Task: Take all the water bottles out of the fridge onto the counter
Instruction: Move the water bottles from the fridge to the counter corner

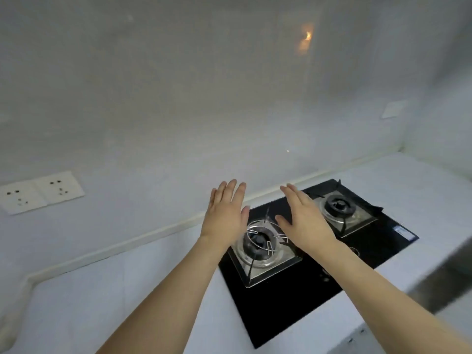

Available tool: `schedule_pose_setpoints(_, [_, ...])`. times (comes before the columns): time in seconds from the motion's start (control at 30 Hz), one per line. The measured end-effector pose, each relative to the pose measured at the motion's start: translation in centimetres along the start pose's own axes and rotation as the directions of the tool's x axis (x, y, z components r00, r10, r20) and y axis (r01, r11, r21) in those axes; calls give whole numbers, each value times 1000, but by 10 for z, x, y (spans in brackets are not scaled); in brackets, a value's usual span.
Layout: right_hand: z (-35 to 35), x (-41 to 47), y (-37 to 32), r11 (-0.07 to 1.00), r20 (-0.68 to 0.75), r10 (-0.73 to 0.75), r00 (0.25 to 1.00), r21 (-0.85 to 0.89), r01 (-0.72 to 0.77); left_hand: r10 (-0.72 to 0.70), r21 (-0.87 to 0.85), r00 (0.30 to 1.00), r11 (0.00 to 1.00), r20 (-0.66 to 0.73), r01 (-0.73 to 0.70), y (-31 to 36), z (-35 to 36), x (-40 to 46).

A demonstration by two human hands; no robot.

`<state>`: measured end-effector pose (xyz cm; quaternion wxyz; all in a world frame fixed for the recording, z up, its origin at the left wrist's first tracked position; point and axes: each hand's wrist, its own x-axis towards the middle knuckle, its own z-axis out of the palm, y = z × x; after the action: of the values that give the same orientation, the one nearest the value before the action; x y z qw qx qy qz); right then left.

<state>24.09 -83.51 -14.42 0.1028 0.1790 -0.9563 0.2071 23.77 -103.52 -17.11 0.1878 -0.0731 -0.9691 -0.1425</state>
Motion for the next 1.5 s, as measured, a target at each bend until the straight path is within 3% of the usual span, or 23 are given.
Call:
schedule_pose_setpoints(0.33, [-131,-90,193,963,-220,246,944,-50,-263,320,-58,947,946,0,-319,247,55,70])
schedule_pose_setpoints(0.4, [-144,-96,212,959,-232,256,938,-59,-276,349,-50,937,936,2,-349,269,63,78])
schedule_pose_setpoints(0.63, [-240,-186,348,877,-345,424,837,-73,-474,541,-117,841,834,-24,-539,469,111,98])
schedule_pose_setpoints(0.77, [-280,-217,391,845,-385,465,797,-76,-530,622,-138,782,772,-38,-620,544,124,108])
schedule_pose_setpoints(1.17, [-318,-261,521,726,-434,610,664,-29,-687,745,-225,667,645,-28,-730,684,194,150])
schedule_pose_setpoints(1.5, [-368,-213,648,633,-497,659,564,-37,-773,799,-315,597,551,-68,-773,798,258,256])
